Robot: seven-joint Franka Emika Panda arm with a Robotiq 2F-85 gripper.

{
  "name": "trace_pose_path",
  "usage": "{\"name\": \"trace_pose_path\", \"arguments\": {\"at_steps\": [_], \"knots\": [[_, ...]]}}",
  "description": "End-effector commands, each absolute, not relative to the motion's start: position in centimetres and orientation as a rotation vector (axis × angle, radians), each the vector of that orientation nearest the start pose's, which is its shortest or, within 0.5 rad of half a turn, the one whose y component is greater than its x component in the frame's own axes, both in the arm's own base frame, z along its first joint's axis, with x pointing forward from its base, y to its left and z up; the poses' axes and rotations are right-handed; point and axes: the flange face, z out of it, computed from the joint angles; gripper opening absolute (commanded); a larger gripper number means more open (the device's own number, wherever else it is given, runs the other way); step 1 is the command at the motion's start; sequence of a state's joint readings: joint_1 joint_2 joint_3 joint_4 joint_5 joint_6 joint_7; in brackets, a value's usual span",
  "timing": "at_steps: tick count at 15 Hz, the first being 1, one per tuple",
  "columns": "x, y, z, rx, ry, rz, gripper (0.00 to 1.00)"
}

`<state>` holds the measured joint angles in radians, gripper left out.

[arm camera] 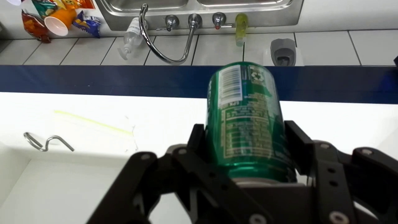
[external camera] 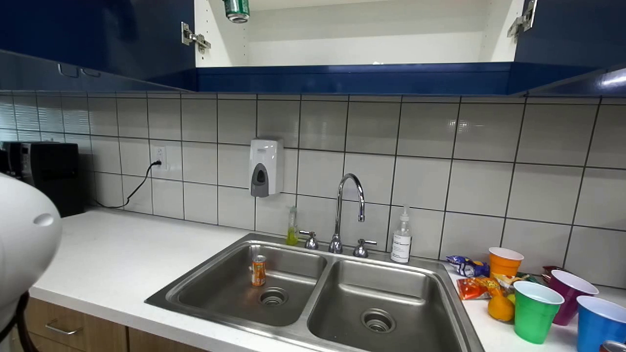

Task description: Move the green soda can to the open cabinet

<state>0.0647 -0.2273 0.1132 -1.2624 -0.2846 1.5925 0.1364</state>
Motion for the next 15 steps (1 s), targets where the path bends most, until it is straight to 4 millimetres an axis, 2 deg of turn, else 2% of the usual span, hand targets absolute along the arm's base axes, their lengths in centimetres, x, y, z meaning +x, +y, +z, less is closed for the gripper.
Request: {"name": "trace_pose_path", "arguments": {"at_steps": [1, 15], "knots": [[42.9, 5.1, 90.1, -3.222, 0.043, -1.017, 0.4], [47.8, 2.5, 89.2, -3.261, 0.114, -1.041, 0.4]]}}
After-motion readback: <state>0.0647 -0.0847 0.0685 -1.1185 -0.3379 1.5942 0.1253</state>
